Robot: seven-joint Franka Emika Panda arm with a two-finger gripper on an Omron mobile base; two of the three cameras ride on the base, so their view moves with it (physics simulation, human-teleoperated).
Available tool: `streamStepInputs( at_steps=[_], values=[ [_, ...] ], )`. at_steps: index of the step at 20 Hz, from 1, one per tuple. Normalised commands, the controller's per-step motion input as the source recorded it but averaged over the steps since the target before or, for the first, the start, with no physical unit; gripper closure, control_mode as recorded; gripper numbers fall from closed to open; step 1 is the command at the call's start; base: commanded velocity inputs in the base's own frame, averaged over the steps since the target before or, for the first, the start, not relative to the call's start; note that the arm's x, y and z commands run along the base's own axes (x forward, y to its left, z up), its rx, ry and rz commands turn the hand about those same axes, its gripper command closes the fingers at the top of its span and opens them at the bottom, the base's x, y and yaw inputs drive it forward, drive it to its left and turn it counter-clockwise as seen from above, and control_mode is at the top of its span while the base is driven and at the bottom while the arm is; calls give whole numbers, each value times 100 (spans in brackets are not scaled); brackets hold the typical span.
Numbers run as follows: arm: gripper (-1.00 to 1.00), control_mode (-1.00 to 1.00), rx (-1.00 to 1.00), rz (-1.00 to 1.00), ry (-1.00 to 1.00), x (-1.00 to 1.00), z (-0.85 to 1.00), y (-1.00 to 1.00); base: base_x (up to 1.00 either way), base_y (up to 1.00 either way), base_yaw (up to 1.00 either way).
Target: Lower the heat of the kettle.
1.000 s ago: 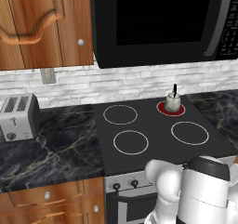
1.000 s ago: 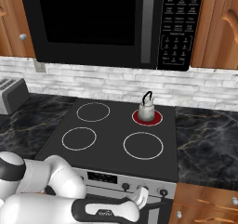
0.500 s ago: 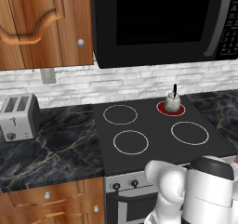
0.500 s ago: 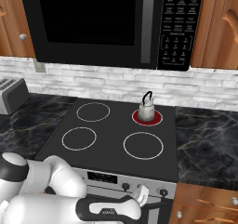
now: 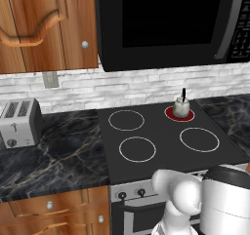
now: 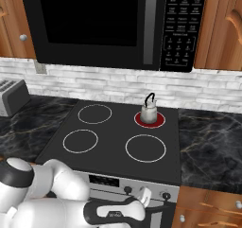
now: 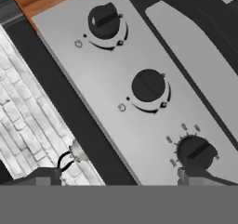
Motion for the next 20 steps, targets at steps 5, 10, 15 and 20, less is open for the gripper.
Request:
streamStepInputs(
  at_steps=[5, 10, 15, 20],
  values=[
    [-100, -100, 1, 0, 0, 0, -16, -17, 0, 0, 0],
    [-100, -100, 1, 0, 0, 0, -14, -13, 0, 0, 0],
    [-100, -100, 0, 0, 0, 3, -6, 0, 0, 0, 0],
    [-100, -100, 0, 0, 0, 6, -5, 0, 0, 0, 0]
  ],
)
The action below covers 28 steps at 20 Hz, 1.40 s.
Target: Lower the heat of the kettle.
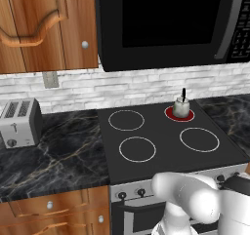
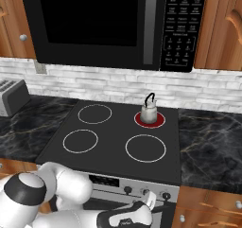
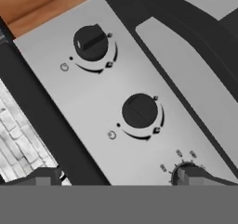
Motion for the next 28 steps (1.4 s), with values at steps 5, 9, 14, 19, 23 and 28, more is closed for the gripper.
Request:
streamStepInputs(
  at_steps=[5, 9, 14, 19, 23, 28],
  values=[
    [-100, -100, 0, 0, 0, 11, -2, 0, 0, 0, 0],
    [-100, -100, 0, 0, 0, 12, -2, 0, 0, 0, 0],
    [-100, -100, 0, 0, 0, 12, -4, 0, 0, 0, 0],
    [-100, -100, 0, 0, 0, 9, -10, -1, 0, 0, 0],
    [-100, -100, 0, 0, 0, 7, -13, -3, 0, 0, 0],
    [-100, -100, 0, 0, 0, 5, -11, -3, 0, 0, 0]
  ],
)
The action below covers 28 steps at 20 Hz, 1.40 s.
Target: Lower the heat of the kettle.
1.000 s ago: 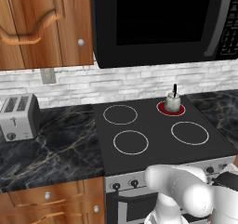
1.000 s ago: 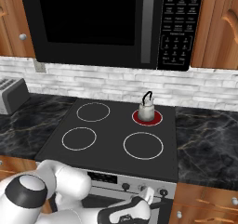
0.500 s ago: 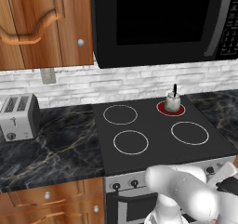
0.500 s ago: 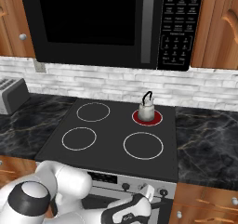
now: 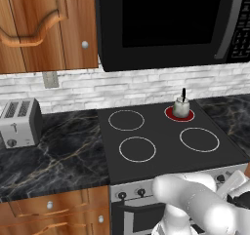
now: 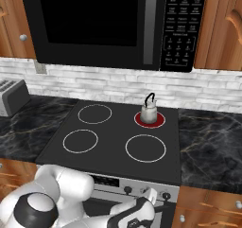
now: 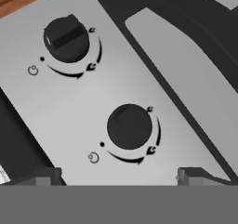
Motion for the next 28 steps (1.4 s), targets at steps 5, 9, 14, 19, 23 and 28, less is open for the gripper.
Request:
streamStepInputs(
  at_steps=[5, 9, 14, 19, 23, 28],
  values=[
    [-100, -100, 0, 0, 0, 5, -8, -4, 0, 0, 0],
    [-100, -100, 0, 0, 0, 2, -8, -7, 0, 0, 0],
    [-100, -100, 0, 0, 0, 2, -6, -8, 0, 0, 0],
    [-100, -100, 0, 0, 0, 5, -6, -5, 0, 0, 0],
    [-100, -100, 0, 0, 0, 12, -5, -1, 0, 0, 0],
    [-100, -100, 0, 0, 0, 6, -3, 0, 0, 0, 0]
  ],
)
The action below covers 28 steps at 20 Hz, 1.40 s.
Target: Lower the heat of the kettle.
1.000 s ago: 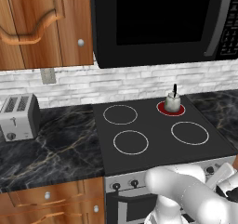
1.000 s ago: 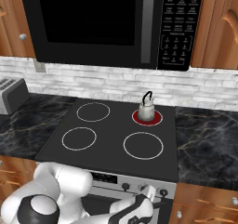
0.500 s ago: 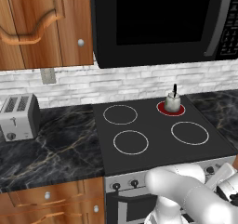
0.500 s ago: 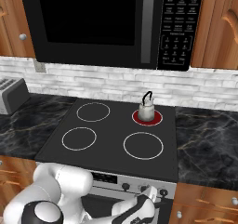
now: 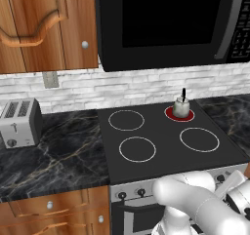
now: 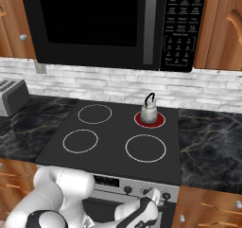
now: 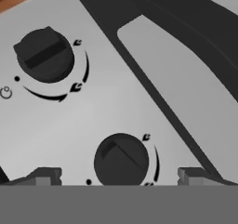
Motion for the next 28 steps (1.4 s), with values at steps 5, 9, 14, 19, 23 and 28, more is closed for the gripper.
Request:
streamStepInputs(
  at_steps=[5, 9, 14, 19, 23, 28],
  values=[
    [-100, -100, 0, 0, 0, 1, -5, 0, 0, 0, 0],
    [-100, -100, 0, 0, 0, 0, -7, 0, 0, 0, 0],
    [-100, -100, 1, 0, 0, 1, -6, 0, 0, 0, 0],
    [-100, -100, 1, 0, 0, 4, -1, 0, 0, 0, 0],
    [-100, -100, 2, 0, 0, 6, 0, 0, 0, 0, 0],
    [-100, -100, 2, 0, 0, 4, 0, -1, 0, 0, 0]
  ],
)
